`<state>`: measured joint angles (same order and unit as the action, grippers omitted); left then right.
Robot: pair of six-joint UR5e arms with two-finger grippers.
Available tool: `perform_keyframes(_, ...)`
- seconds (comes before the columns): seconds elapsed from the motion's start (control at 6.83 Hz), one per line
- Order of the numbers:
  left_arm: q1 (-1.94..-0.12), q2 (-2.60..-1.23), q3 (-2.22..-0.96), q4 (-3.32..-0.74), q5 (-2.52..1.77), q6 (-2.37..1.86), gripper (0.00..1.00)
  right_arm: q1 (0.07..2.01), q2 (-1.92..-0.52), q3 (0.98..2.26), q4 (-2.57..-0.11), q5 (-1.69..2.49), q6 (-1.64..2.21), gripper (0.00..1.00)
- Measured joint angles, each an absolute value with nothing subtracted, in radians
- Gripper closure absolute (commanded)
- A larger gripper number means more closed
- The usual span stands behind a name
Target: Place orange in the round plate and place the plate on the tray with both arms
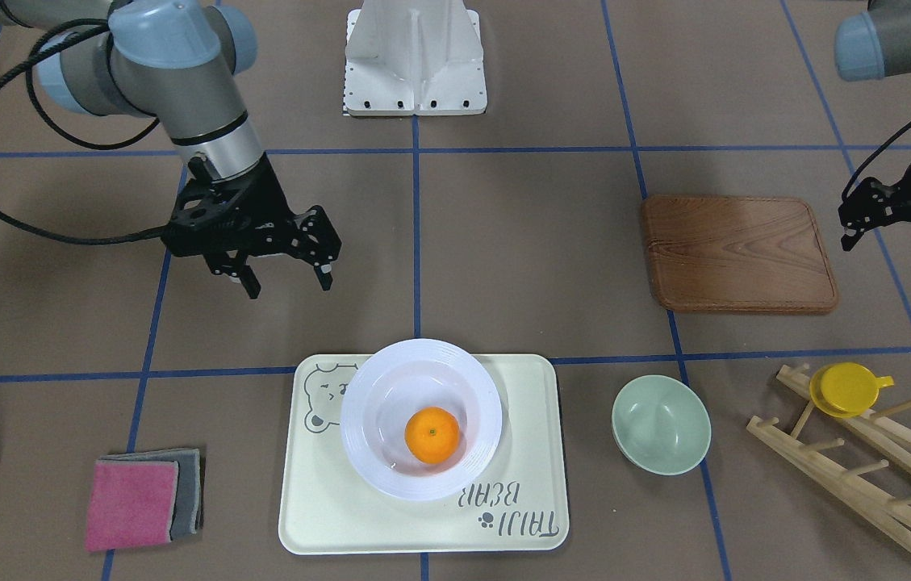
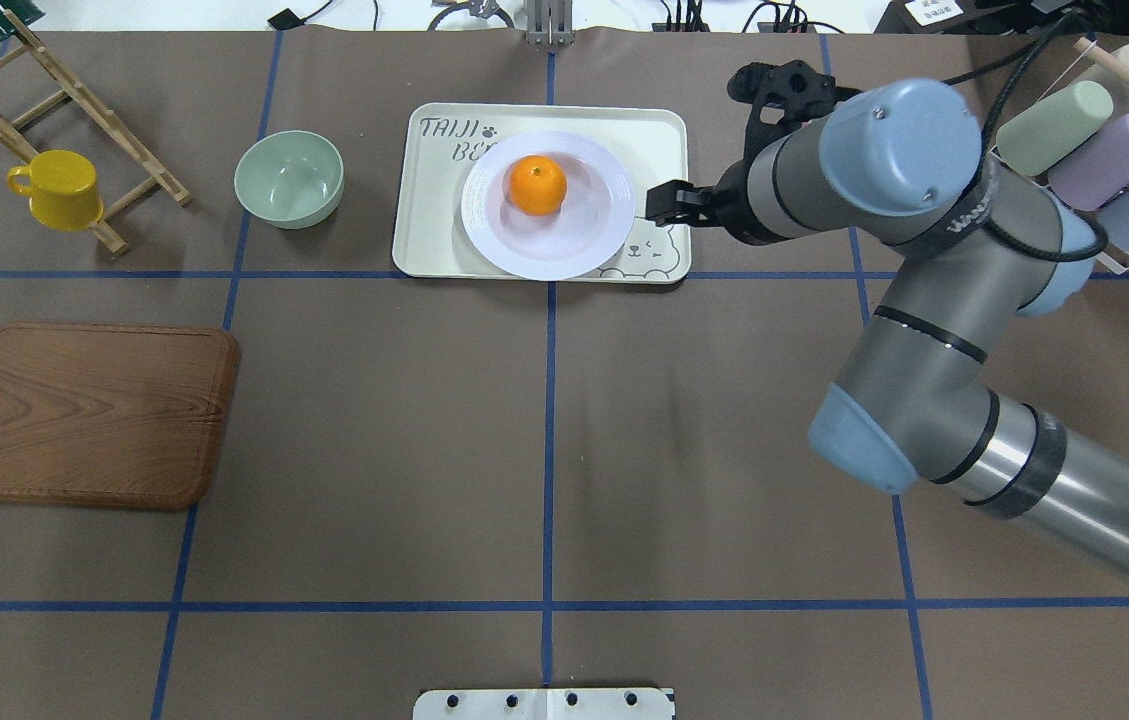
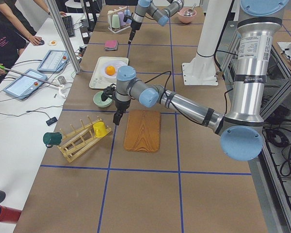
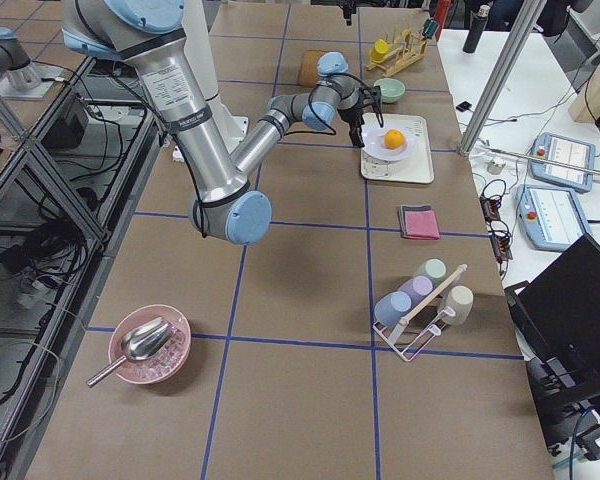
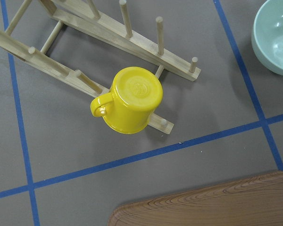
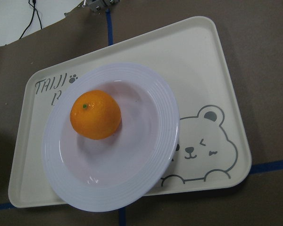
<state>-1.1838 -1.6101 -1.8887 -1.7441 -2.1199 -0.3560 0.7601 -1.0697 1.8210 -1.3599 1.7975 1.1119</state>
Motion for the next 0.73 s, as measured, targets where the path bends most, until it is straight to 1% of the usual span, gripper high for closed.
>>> perform_keyframes(0.15, -1.184, -1.591, -1.893, -1.744, -2.121, -0.354, 0.03, 0.836, -1.123, 1.831, -1.405, 1.861, 0.980, 0.00)
perform_keyframes(0.44, -1.190, -1.556, -1.904, -1.743, -2.123, -0.301, 0.03, 1.015, -1.226, 1.809, -1.468, 2.017, 0.682, 0.00)
perform_keyframes(0.73, -1.238, -1.525, -1.894, -1.734, -2.176, -0.218, 0.02, 1.211, -1.286, 1.796, -1.667, 2.121, 0.267, 0.00)
